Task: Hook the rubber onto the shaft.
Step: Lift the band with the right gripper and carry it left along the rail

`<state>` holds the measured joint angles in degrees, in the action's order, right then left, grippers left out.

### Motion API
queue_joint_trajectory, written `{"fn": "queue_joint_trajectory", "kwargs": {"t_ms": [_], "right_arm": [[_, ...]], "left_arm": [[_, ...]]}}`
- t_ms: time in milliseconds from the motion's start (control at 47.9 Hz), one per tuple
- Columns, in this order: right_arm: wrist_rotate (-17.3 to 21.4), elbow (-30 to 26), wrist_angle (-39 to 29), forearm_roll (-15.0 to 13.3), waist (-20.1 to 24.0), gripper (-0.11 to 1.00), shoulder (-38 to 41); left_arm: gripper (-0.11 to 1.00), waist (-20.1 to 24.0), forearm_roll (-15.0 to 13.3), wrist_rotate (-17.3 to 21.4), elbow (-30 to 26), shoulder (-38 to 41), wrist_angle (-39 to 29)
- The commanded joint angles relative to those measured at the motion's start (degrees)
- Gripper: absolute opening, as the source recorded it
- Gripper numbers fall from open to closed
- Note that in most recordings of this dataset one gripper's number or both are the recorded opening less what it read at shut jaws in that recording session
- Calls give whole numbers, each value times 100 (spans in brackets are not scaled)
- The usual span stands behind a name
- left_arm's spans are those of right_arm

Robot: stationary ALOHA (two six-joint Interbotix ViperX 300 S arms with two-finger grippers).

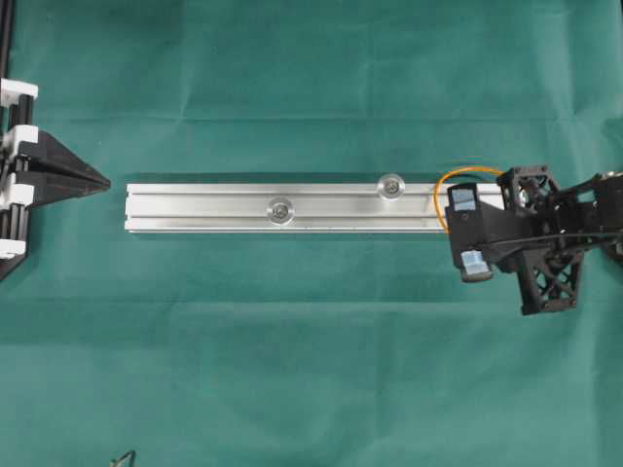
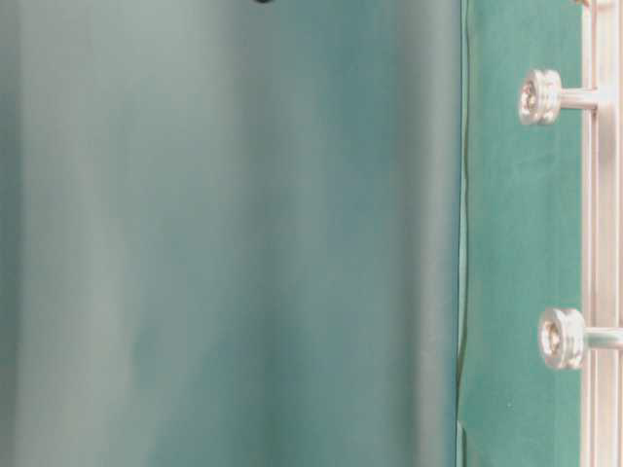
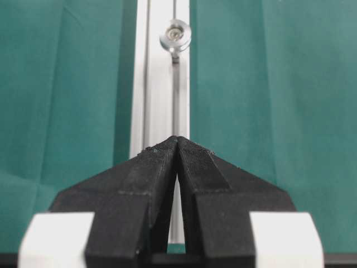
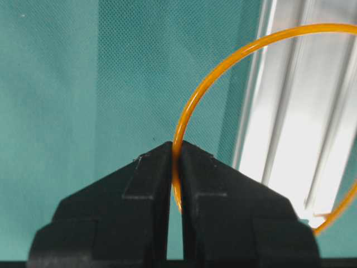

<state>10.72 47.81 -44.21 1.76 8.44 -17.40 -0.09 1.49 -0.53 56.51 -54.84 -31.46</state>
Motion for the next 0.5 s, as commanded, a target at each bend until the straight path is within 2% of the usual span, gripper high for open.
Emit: {"fn": "queue_joint_trajectory", "kwargs": {"t_ms": [0,209,480], "right_arm": [[9,-220,-229,-97,9,6,-255],[9,-466,-773,-316,9,6,-580],[9,-686,-1266,-396,-44,6,-870]], "left_arm": [[0,-9,18,9,-167,35,26],[0,-9,18,9,-176,35,26],[0,-9,18,9,-176,35,26]]}}
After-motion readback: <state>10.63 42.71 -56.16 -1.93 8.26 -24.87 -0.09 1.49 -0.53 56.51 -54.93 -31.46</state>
